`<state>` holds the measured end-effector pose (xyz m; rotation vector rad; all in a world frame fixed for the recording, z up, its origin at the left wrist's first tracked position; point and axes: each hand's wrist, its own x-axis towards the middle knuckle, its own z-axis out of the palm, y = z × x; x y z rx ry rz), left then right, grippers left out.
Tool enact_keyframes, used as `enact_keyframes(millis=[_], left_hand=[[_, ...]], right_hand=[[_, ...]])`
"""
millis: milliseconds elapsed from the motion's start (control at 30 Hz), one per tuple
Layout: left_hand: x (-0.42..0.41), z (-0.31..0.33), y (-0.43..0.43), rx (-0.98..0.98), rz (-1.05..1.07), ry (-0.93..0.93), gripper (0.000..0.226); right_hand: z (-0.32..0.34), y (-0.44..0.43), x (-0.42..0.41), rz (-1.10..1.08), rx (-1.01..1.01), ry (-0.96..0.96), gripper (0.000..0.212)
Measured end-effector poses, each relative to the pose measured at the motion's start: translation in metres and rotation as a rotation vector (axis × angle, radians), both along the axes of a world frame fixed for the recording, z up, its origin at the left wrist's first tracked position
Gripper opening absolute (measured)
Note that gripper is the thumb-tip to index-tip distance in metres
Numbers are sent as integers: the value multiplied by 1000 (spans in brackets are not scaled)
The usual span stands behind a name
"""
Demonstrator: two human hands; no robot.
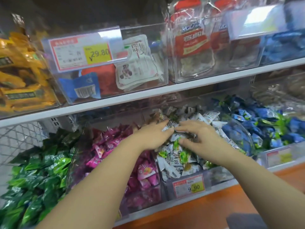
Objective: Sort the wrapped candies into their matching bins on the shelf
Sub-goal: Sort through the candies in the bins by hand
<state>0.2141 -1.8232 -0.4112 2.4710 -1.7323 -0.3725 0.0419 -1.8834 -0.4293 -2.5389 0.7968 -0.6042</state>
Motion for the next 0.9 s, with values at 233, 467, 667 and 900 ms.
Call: enact_keyframes(millis=[233, 467, 667, 900], left_hand=[[23, -2, -10, 52, 14, 116, 67], [25, 3, -26, 105, 145, 126, 97], [9, -1, -4, -7, 38, 83, 91], [-4, -1, 30, 3, -87, -86, 47]], right_hand=[[-2, -4, 9, -1, -36, 318, 65], [-4, -15, 9, -106, -61, 324, 80], [-4, -18, 7, -86, -58, 243, 83], [9, -12, -1, -79, -79, 149, 65]])
